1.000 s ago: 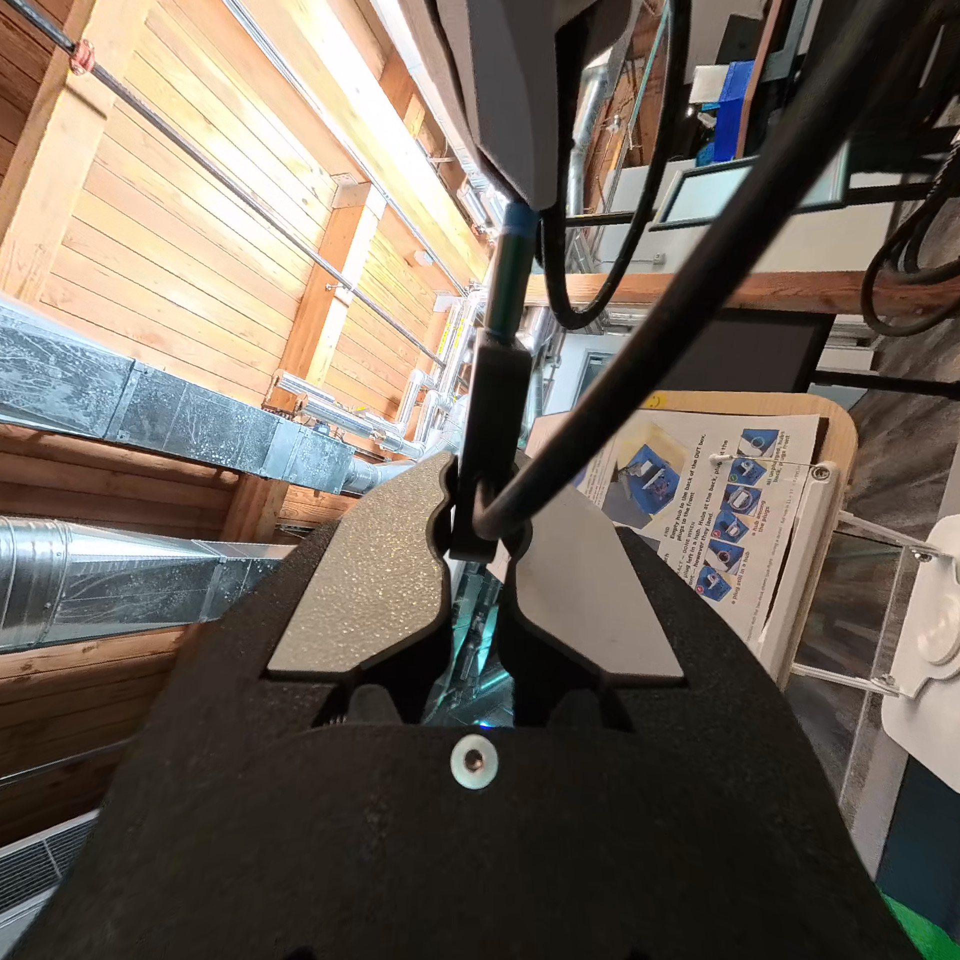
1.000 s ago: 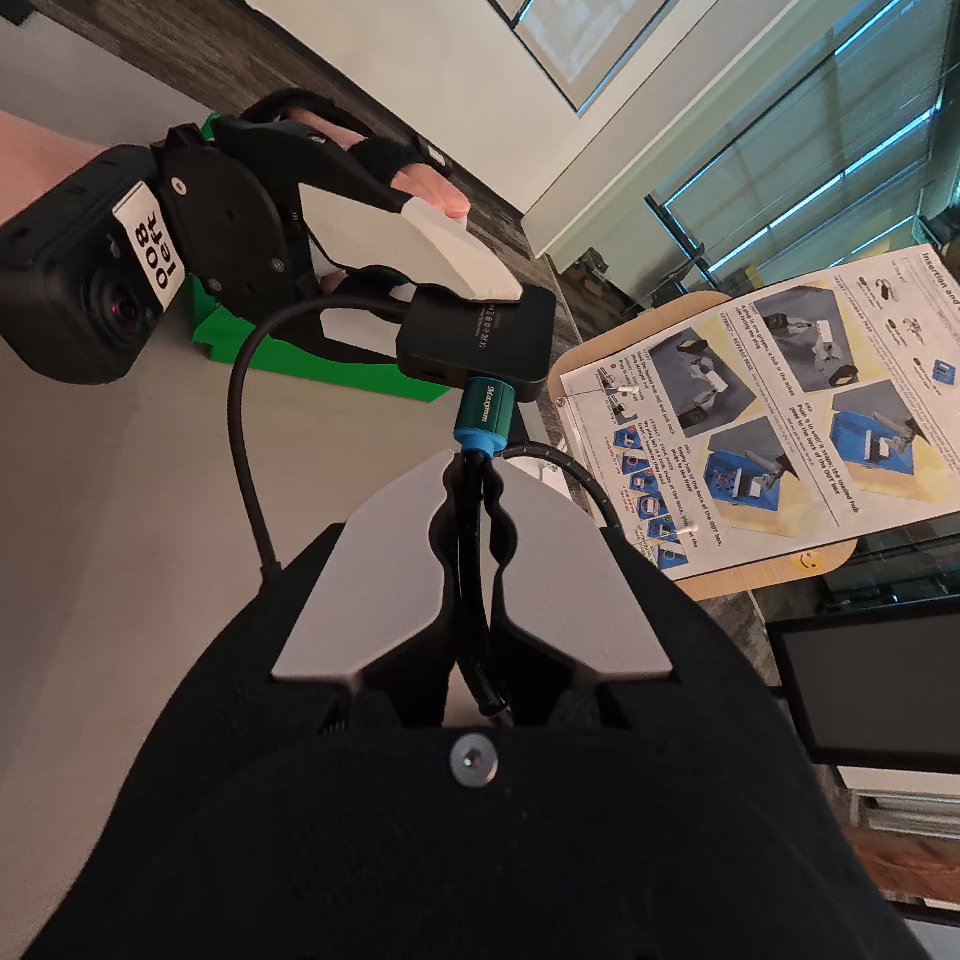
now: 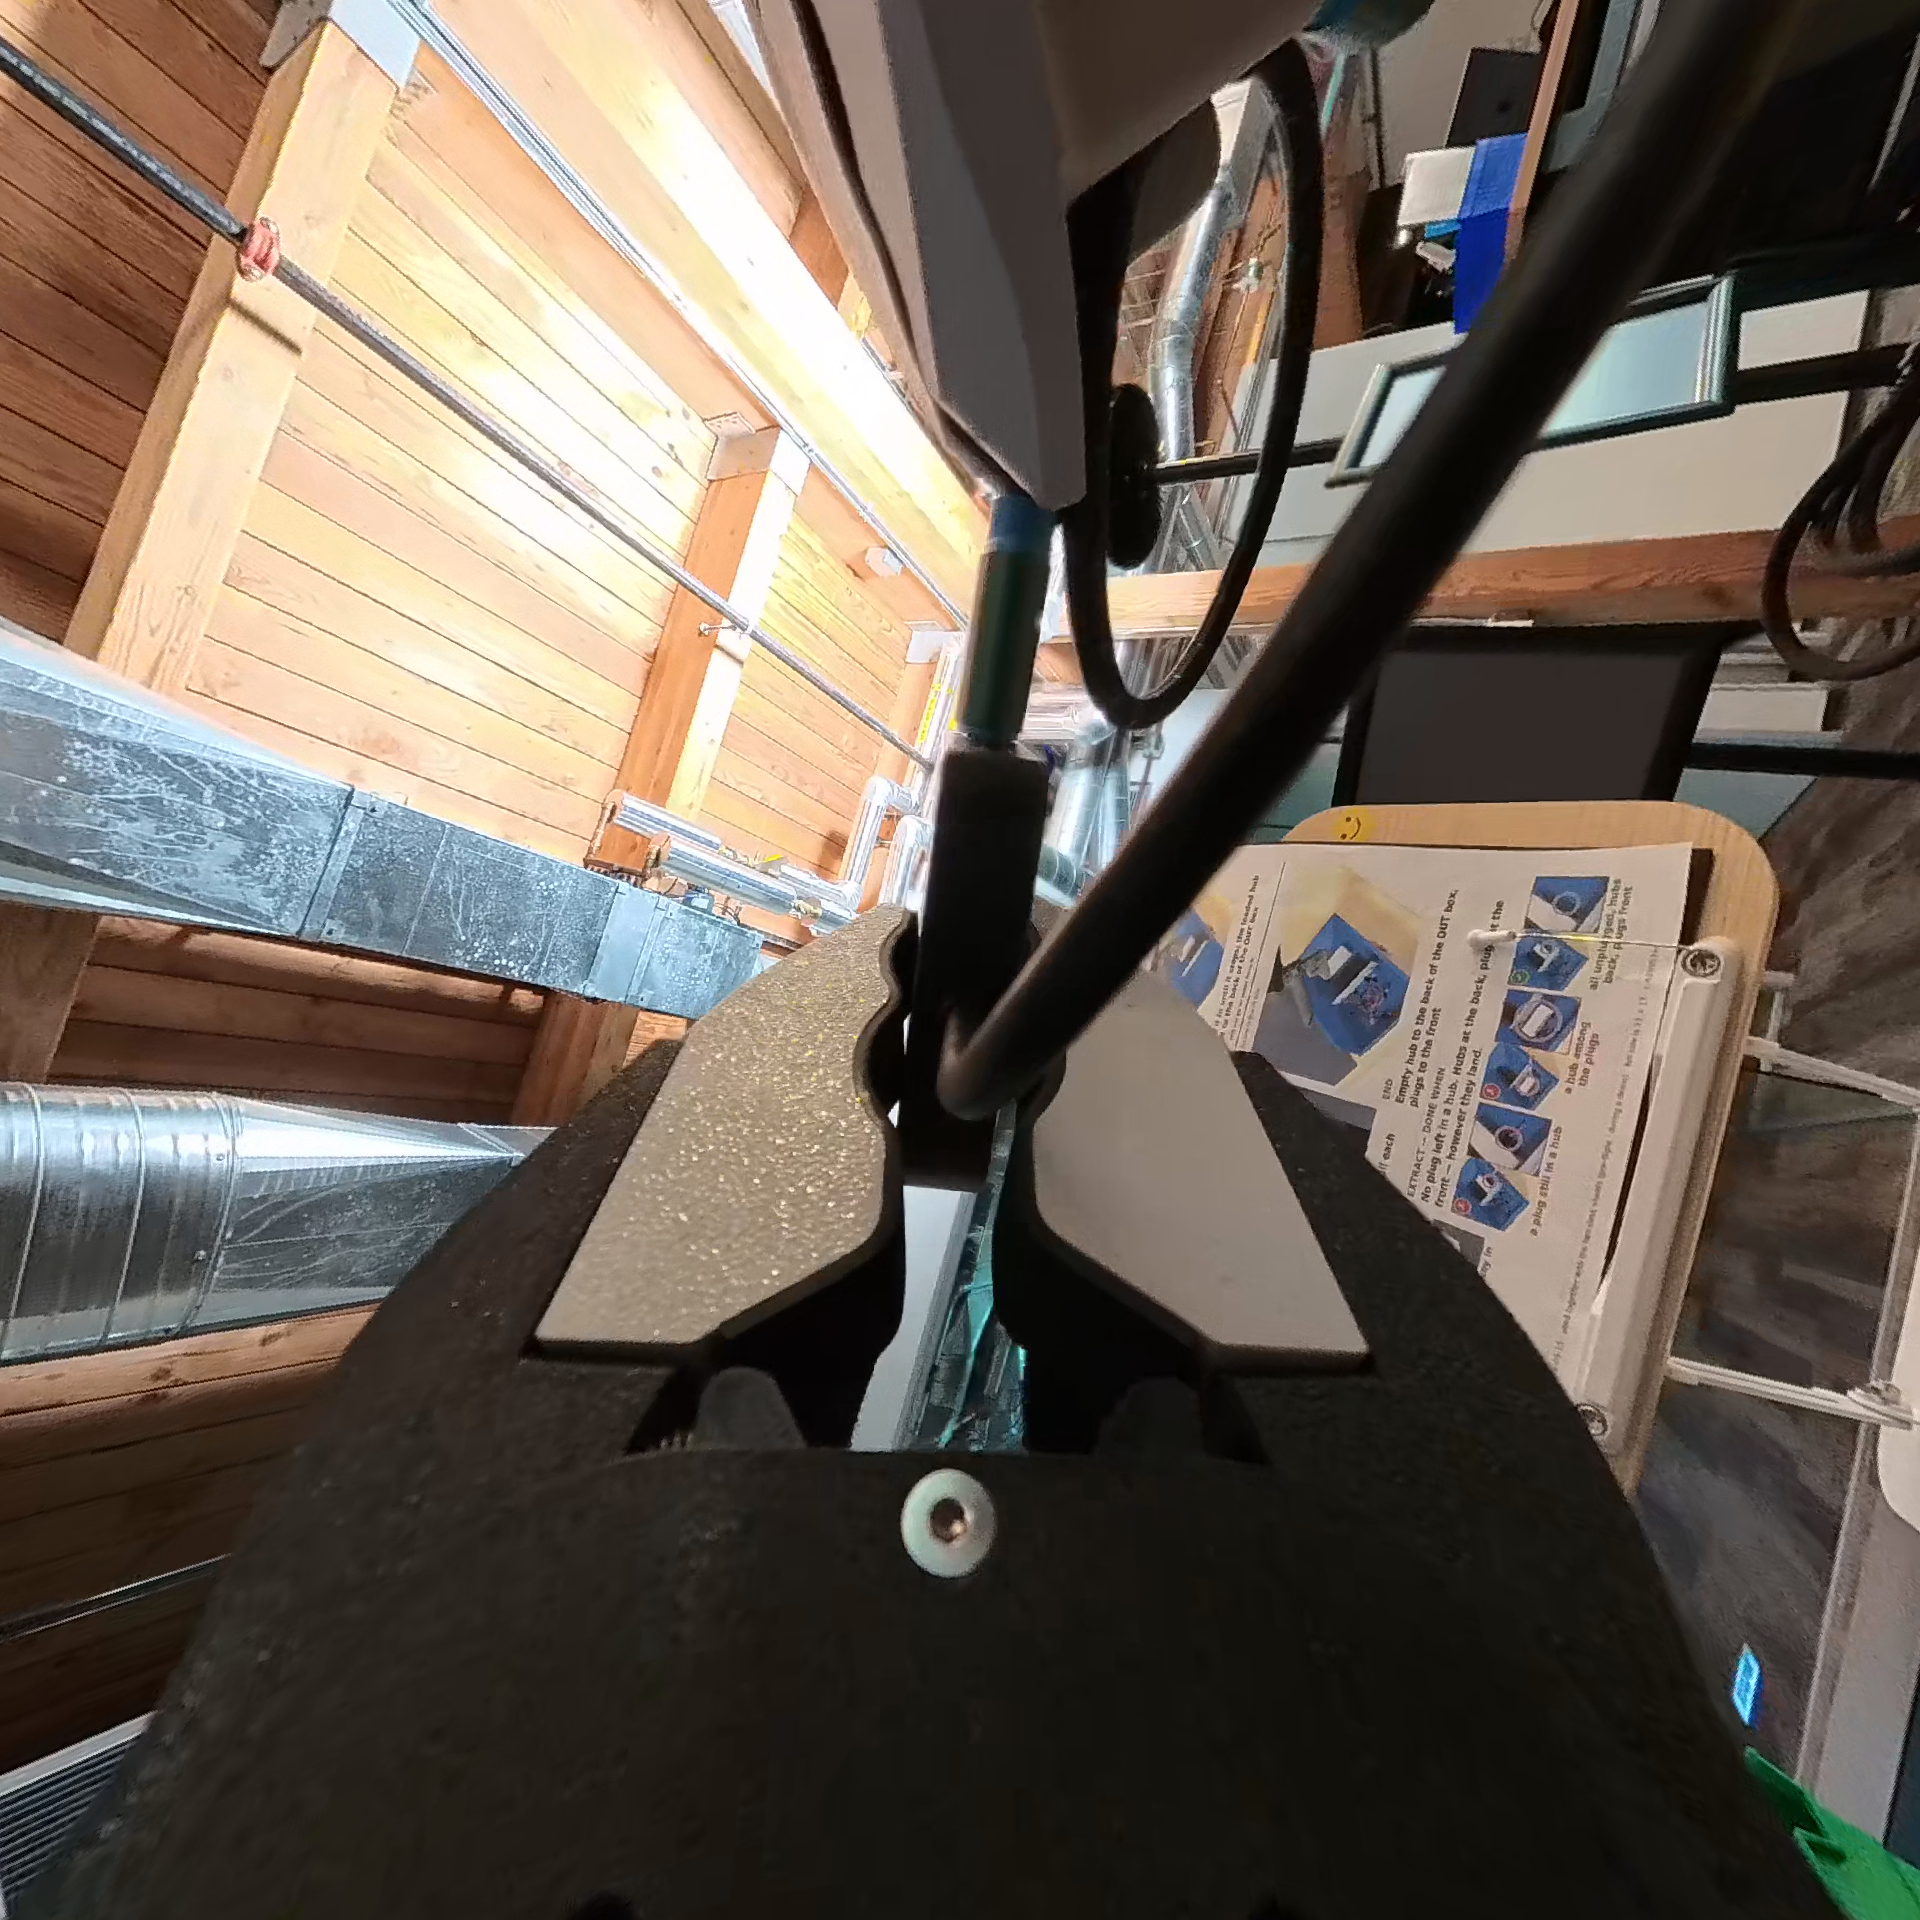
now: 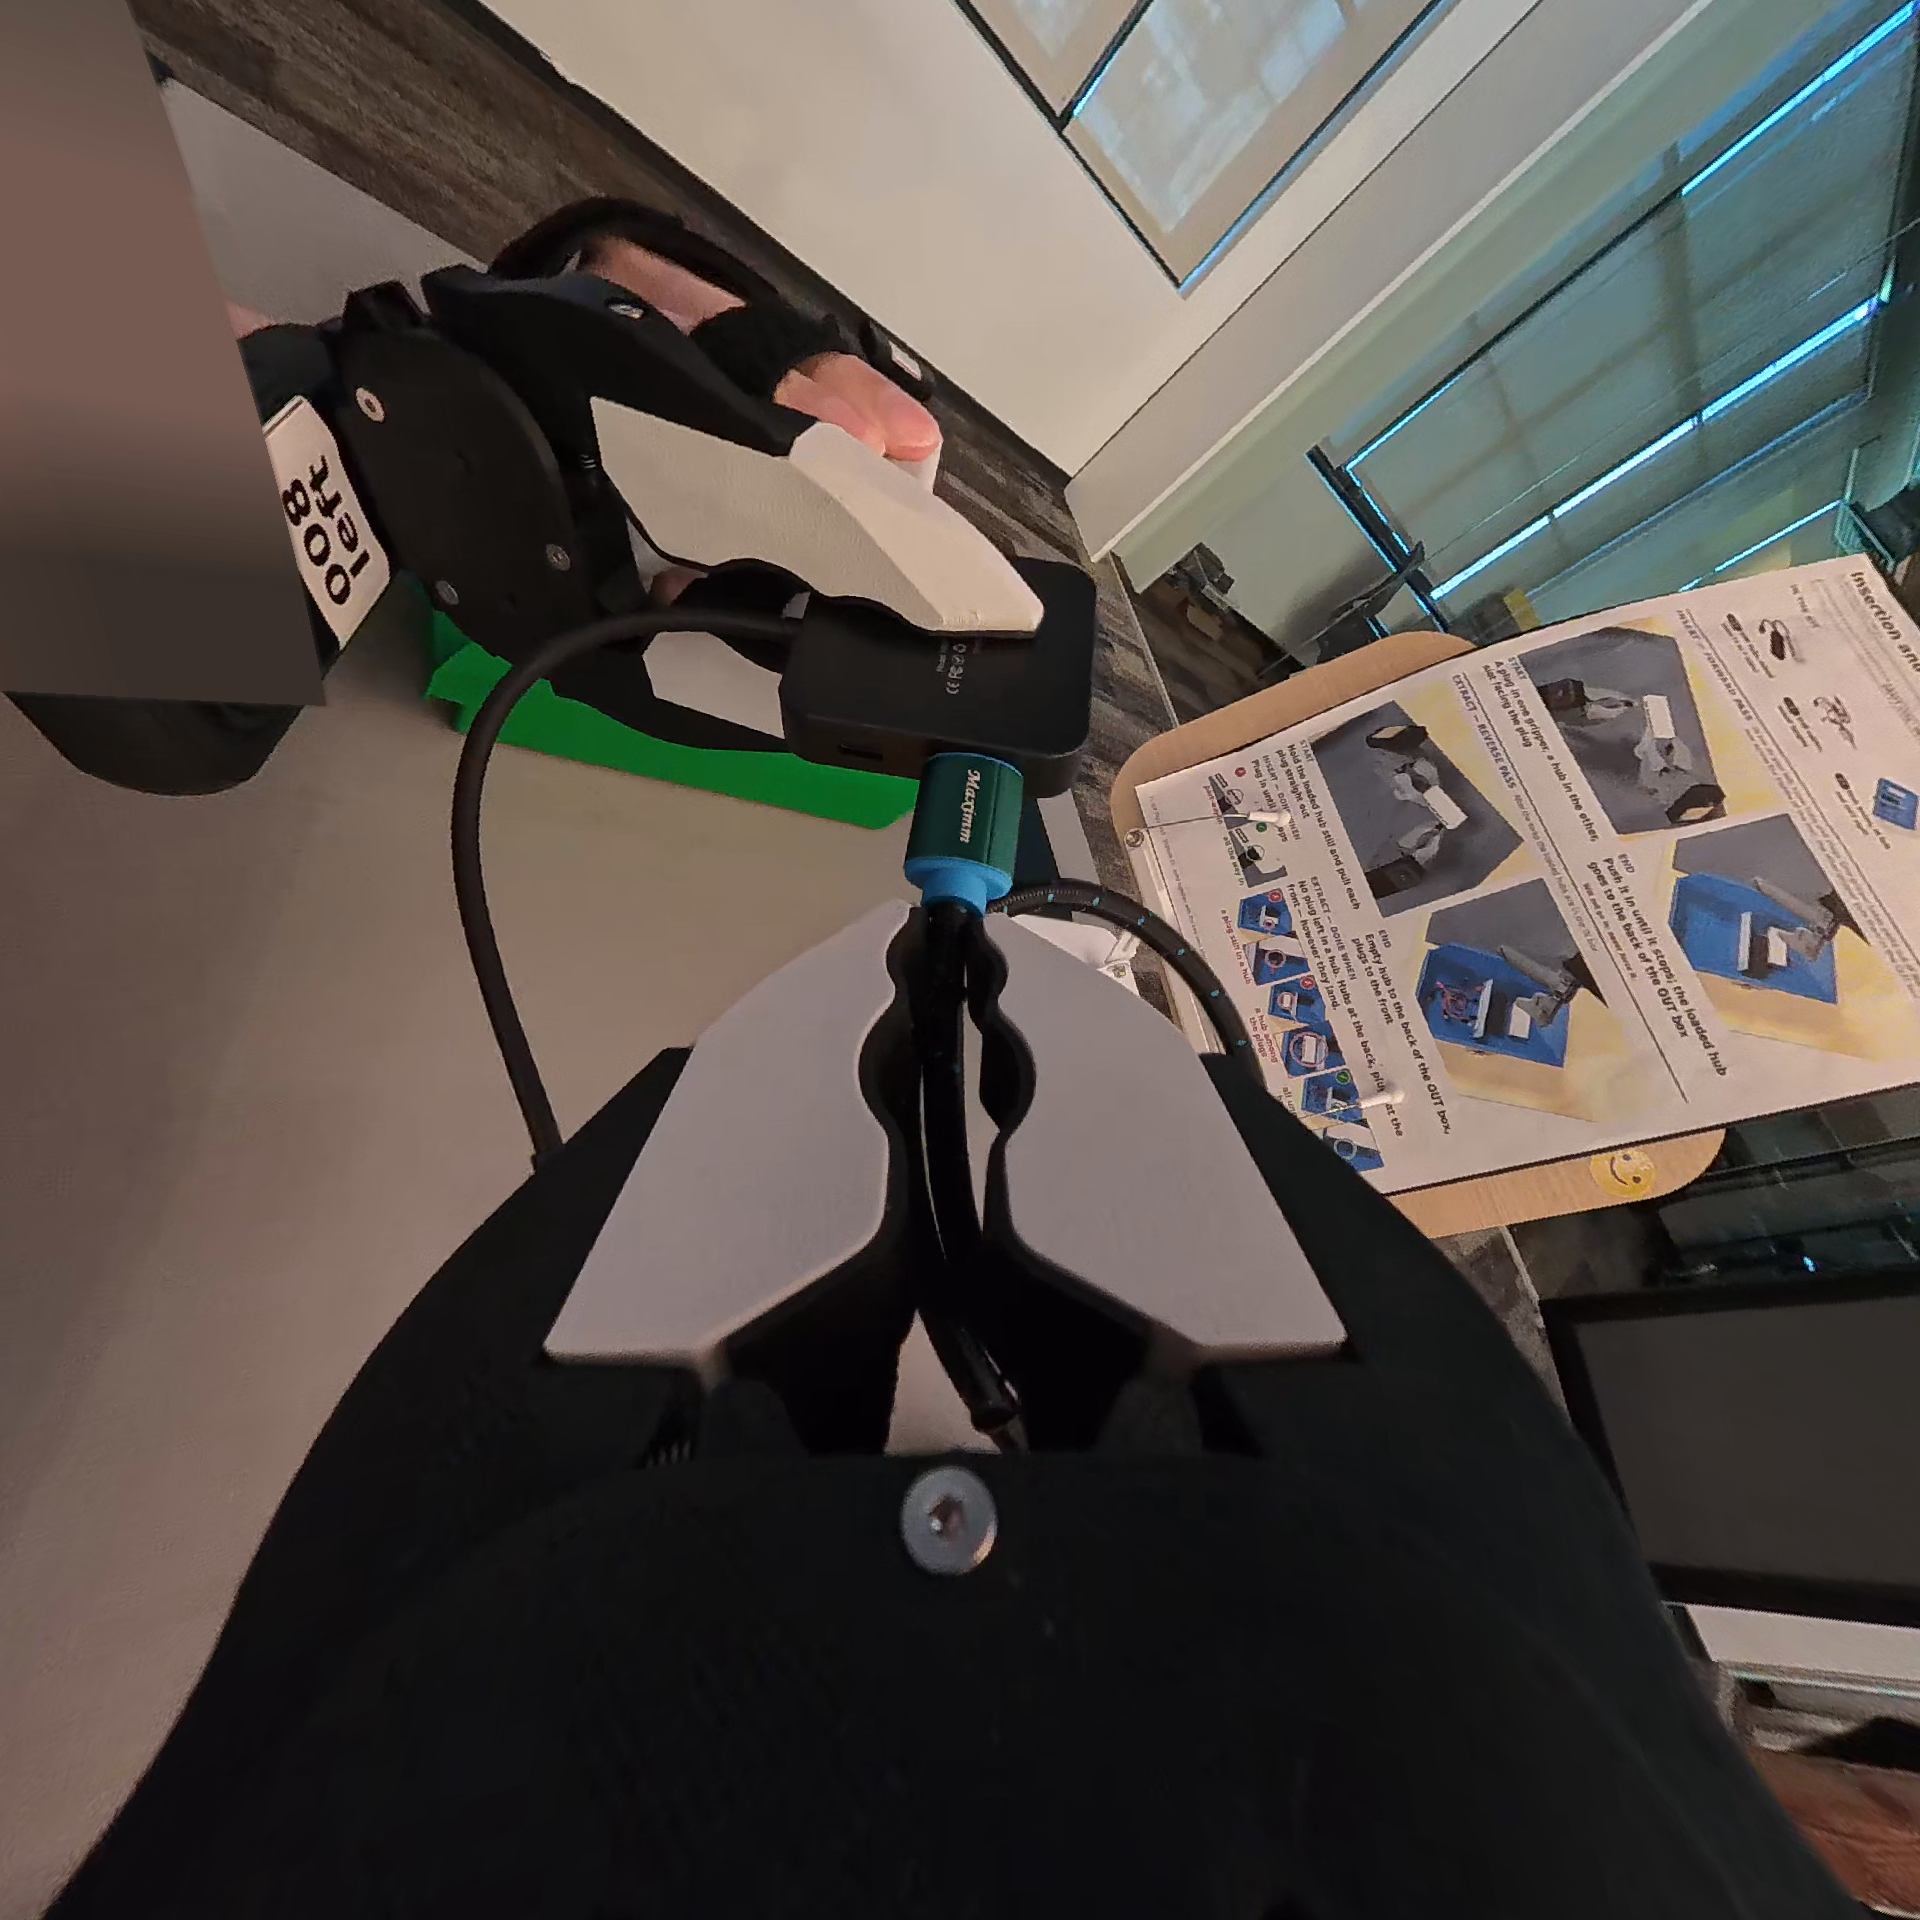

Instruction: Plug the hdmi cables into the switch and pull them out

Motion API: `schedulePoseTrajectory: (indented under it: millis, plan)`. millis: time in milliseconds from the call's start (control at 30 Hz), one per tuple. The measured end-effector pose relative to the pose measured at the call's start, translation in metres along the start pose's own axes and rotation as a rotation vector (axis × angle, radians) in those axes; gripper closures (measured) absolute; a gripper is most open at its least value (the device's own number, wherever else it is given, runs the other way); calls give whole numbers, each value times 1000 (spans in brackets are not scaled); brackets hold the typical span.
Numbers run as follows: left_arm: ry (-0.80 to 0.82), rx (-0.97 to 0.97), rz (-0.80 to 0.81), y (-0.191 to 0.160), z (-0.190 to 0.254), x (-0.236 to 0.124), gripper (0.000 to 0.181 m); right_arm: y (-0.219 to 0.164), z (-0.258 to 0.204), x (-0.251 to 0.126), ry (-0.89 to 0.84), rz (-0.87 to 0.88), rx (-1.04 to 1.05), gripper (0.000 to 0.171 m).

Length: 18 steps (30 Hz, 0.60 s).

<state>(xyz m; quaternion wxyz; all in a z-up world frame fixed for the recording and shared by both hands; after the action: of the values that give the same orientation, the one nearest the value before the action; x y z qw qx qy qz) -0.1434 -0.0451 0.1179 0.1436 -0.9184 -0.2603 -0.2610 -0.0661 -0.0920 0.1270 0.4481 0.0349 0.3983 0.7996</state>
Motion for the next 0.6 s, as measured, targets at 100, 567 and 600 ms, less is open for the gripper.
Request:
schedulePoseTrajectory:
  millis: [100,567,600]
  plan:
    - [10,0,16,3,-3,-1,168,3,-1,-3,10,13,1,164]
    - [-77,1,-7,2,11,5,168,-13,3,1,19,-31,26,164]
    - [-91,-4,-14,0,14,6,168,-15,5,3,9,-32,18,163]
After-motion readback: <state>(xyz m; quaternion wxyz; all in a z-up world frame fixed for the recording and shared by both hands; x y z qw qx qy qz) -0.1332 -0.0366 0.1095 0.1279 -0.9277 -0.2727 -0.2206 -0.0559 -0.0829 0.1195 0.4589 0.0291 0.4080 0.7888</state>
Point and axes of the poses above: each gripper's, where its closed fingertips meet, x out along the fingers, y out of its top, z = x × y across the jaws, the point moved 3 cm from there along -x, back along the fingers, and after that the axes turned 1 degree about -x, right-handed, at the moved point
